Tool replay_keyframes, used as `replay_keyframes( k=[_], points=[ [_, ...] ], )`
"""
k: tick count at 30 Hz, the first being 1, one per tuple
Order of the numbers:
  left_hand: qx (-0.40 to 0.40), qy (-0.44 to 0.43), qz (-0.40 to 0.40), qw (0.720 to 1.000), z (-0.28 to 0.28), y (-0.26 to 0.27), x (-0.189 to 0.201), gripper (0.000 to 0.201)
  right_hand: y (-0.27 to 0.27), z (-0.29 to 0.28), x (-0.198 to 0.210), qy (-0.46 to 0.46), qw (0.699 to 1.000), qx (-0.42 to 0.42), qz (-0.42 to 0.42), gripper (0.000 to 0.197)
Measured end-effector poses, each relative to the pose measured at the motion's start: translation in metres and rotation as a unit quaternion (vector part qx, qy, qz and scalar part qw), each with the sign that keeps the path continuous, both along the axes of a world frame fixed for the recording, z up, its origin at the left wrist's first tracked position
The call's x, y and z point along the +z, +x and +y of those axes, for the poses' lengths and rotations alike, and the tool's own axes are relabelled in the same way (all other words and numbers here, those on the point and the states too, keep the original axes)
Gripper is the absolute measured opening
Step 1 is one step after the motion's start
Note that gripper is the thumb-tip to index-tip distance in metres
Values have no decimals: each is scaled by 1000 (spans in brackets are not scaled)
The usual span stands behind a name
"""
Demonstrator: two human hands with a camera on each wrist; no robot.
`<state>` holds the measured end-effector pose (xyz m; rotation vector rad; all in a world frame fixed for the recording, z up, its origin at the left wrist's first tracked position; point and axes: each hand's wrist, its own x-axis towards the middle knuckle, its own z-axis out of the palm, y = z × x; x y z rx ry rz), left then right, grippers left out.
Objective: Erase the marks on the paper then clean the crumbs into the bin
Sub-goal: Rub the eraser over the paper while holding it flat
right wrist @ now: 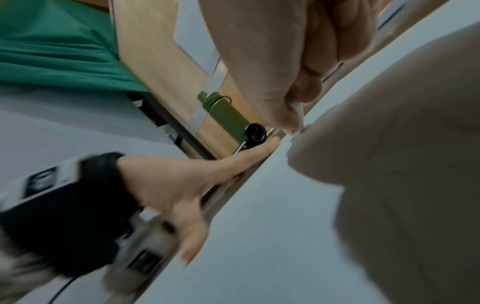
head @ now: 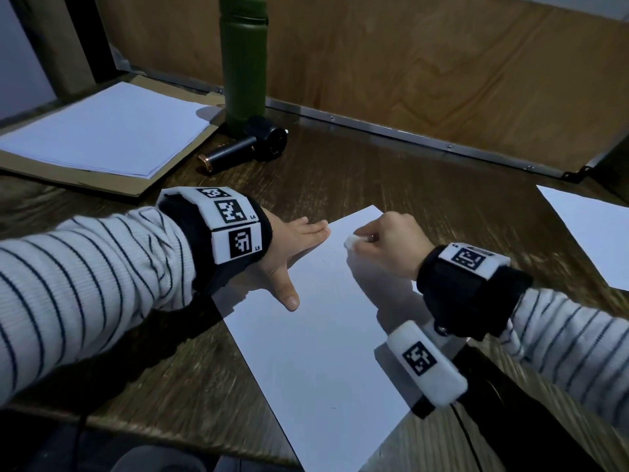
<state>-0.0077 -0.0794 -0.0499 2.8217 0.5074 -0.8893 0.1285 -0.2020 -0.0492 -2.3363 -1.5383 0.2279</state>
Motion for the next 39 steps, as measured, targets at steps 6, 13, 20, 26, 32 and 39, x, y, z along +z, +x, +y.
replay_keyframes(
  k=[6, 13, 20, 26, 32, 39],
  points=[
    [-5, -4, 8, 1000, -7, -1, 6, 131, -45, -39, -1, -44, 978, 194, 64, 32],
    [-14, -14, 31, 999, -6, 1, 9, 132, -3, -16, -4, -39, 988, 62, 132, 33],
    [-37, -10, 21, 999, -14, 10, 10, 121, 26, -2, -11, 13, 993, -3, 119, 27],
    [-38, 9, 12, 999, -20, 9, 6, 127, -2, -12, -3, 0, 996, 87, 19, 26],
    [-32, -3, 5, 999, -20, 7, 3, 127, -29, -29, -3, -45, 978, 200, 20, 27],
    [-28, 0, 12, 1000, -19, 9, 3, 130, -7, -15, -5, 1, 996, 90, -29, 42]
  ],
)
